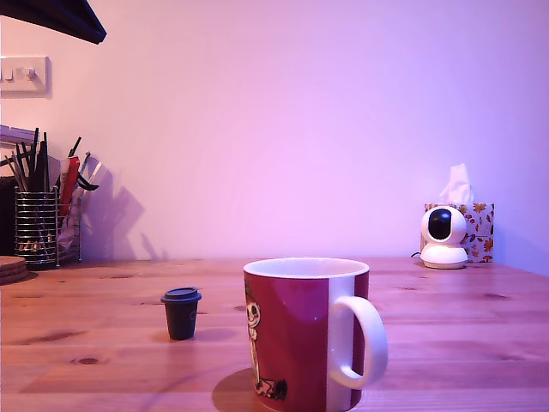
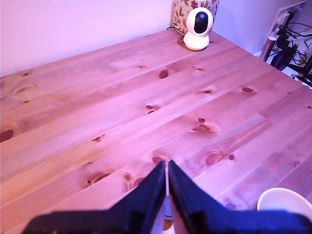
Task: Pick up the coffee capsules on the table and drop them inside the coffee cup
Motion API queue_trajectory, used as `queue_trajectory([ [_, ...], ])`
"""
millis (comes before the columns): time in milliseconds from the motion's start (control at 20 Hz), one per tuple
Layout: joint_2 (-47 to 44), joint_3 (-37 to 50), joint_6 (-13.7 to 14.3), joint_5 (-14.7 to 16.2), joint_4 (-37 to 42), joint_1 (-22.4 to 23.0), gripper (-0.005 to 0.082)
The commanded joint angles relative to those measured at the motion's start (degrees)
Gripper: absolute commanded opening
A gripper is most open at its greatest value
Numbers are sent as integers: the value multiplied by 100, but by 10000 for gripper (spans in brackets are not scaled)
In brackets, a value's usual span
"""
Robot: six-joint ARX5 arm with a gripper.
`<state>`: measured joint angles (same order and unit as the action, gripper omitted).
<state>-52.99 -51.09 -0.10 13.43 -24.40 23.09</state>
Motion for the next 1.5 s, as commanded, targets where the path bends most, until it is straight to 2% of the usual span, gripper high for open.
queue_trajectory([
  [0,-24,164,-31,17,-127,-22,-21],
  [500,-24,164,-28,17,-162,-22,-21],
  [550,-17,164,17,15,-275,-22,-21],
  [650,-13,164,505,0,-501,-22,-21],
  [750,22,164,817,0,-667,-22,-21],
  [850,105,164,925,2,-839,-22,-21],
  [950,249,173,1224,48,-879,-22,-21],
  [1200,929,739,1259,142,-693,-138,-21],
  [1450,1733,1635,1259,433,-369,-232,-21],
])
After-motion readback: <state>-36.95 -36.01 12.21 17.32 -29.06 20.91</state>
